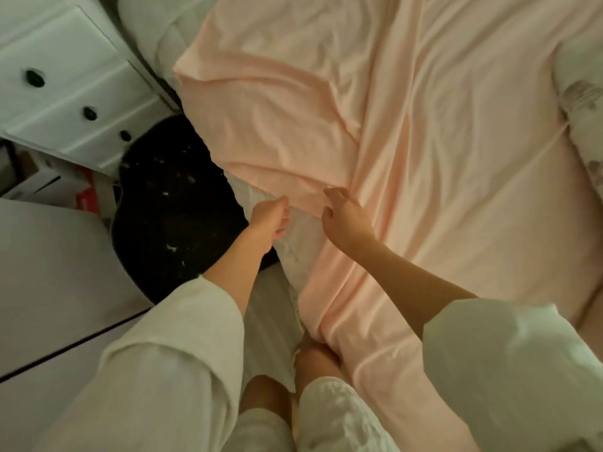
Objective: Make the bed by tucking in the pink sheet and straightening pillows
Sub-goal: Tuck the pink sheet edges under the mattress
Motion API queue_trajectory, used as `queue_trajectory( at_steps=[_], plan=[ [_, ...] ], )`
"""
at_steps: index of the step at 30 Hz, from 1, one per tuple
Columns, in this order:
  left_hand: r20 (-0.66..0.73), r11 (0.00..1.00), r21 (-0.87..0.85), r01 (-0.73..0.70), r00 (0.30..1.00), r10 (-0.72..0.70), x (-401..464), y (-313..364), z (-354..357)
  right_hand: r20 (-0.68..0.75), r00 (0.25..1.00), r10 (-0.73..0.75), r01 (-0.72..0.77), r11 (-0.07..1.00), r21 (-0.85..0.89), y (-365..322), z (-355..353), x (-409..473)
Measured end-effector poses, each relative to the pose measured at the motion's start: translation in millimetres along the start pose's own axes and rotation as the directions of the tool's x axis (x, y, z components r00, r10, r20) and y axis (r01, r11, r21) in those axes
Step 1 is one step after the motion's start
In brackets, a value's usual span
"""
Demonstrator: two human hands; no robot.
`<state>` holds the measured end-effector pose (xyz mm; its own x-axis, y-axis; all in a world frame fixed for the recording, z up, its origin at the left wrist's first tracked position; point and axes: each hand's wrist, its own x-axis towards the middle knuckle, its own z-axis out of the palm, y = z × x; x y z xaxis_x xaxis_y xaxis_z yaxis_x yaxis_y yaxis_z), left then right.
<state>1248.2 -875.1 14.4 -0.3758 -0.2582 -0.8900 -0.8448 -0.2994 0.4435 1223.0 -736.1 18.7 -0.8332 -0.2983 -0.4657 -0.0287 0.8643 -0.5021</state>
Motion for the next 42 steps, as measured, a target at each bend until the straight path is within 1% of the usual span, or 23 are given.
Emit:
queue_trajectory(
  at_steps=[3,5,8,9,11,13,15,18,21,23,25,26,27,28,29,30,31,32,33,36,39,42],
  plan=[
    [0.03,0.994,-0.08,0.07,0.997,-0.068,21,12,25,-0.004,0.994,0.11,-0.109,0.977,-0.185,16,1,9],
    [0.026,0.99,-0.097,0.101,0.995,-0.099,34,18,40,0.009,0.977,0.211,-0.203,0.951,-0.235,22,5,13],
    [-0.016,0.989,-0.115,0.09,0.996,-0.092,43,25,45,-0.006,0.961,0.278,-0.268,0.921,-0.282,20,14,15],
    [-0.028,0.989,-0.136,0.059,0.998,-0.063,45,27,42,-0.028,0.959,0.283,-0.278,0.911,-0.305,18,16,15],
    [0.016,0.978,-0.207,0.005,1.0,-0.002,49,33,31,-0.069,0.954,0.291,-0.297,0.893,-0.338,6,18,19],
    [0.038,0.96,-0.28,0.001,0.999,0.01,51,36,16,-0.078,0.948,0.308,-0.315,0.879,-0.358,-9,18,22],
    [0.037,0.929,-0.37,0.013,0.999,0.001,55,41,-3,-0.092,0.952,0.293,-0.306,0.879,-0.365,-29,21,28],
    [-0.004,0.921,-0.39,0.002,1.0,-0.004,62,57,-35,-0.117,0.963,0.243,-0.269,0.894,-0.357,-63,33,36],
    [-0.101,0.913,-0.408,-0.028,0.995,-0.015,68,79,-79,-0.058,0.96,0.274,-0.274,0.873,-0.403,-96,49,39],
    [-0.132,0.916,-0.4,-0.03,0.991,-0.025,70,93,-108,-0.02,0.968,0.25,-0.231,0.86,-0.455,-108,57,40],
    [-0.161,0.951,-0.3,-0.079,0.986,0.031,70,104,-141,0.009,0.985,0.174,-0.148,0.866,-0.477,-123,63,43],
    [-0.162,0.974,-0.186,-0.131,0.982,0.101,68,108,-155,0.031,0.99,0.136,-0.105,0.873,-0.477,-131,66,46],
    [-0.153,0.982,-0.03,-0.188,0.972,0.181,66,110,-167,0.067,0.993,0.095,-0.052,0.879,-0.474,-139,70,48],
    [-0.12,0.957,0.159,-0.244,0.957,0.264,66,110,-184,0.106,0.993,0.042,0.013,0.883,-0.47,-150,77,52],
    [-0.058,0.887,0.359,-0.292,0.941,0.333,66,109,-190,0.144,0.99,-0.002,0.067,0.892,-0.448,-155,79,54],
    [-0.001,0.796,0.52,-0.31,0.931,0.364,68,107,-203,0.187,0.982,-0.031,0.106,0.907,-0.407,-164,84,56],
    [0.035,0.702,0.64,-0.312,0.925,0.378,69,105,-212,0.224,0.974,-0.043,0.121,0.931,-0.345,-171,88,57],
    [0.042,0.638,0.706,-0.308,0.917,0.396,74,103,-226,0.259,0.964,-0.05,0.125,0.952,-0.28,-180,95,59],
    [0.012,0.624,0.725,-0.291,0.911,0.411,76,101,-240,0.298,0.953,-0.059,0.13,0.966,-0.225,-190,101,60],
    [-0.149,0.68,0.689,-0.25,0.87,0.47,85,97,-271,0.386,0.919,-0.08,0.108,0.993,-0.05,-211,117,60],
    [-0.194,0.639,0.733,-0.232,0.829,0.524,90,103,-281,0.369,0.928,-0.05,-0.002,0.99,0.14,-226,128,62],
    [-0.281,0.659,0.726,-0.196,0.79,0.545,93,110,-282,0.354,0.935,-0.03,-0.047,0.977,0.206,-234,137,73]
  ],
)
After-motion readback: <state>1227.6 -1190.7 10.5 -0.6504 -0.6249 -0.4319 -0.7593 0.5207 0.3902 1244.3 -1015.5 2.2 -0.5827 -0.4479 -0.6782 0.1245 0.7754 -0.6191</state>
